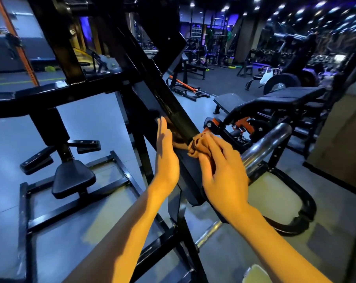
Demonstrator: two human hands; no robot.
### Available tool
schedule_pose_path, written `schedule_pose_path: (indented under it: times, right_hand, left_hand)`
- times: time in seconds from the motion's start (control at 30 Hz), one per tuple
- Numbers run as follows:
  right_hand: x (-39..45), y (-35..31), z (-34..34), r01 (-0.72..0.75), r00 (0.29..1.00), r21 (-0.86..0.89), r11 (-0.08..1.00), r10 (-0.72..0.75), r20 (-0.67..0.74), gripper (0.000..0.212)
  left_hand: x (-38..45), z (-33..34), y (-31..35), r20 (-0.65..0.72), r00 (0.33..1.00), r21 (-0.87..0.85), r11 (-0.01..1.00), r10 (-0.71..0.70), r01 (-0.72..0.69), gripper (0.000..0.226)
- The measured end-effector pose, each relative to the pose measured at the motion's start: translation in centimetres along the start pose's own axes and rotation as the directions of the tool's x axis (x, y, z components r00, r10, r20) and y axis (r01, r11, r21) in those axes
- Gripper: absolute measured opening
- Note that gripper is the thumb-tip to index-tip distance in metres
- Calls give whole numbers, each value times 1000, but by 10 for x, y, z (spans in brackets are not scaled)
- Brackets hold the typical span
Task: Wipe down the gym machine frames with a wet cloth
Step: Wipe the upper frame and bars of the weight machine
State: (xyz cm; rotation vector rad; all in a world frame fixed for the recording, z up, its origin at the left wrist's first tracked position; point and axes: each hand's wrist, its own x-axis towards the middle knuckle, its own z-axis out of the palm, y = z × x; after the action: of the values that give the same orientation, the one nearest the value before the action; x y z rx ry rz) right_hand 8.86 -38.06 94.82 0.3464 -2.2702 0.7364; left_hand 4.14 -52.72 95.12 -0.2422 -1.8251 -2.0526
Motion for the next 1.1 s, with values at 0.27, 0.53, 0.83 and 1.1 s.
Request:
schedule_pose_path:
  times: [0.27,0.53,0.83,1.1]
  right_hand:
    - [109,-49,47,20,1000,-10,1000,-19,17,53]
    - [20,-12,7,20,1000,18,1000,-20,-3,53]
    - [141,-56,54,111,987,47,993,-116,114,53]
    - [75,-16,16,132,977,120,984,-150,152,55]
  left_hand:
    - [-2,2,5,29,997,-103,992,-71,74,60]
    - [-11,-8,11,91,995,-79,996,-39,46,86]
    - [-7,-4,4,77,989,-131,982,-124,133,60]
    - [-2,-2,-5,66,998,104,995,-1,-5,58]
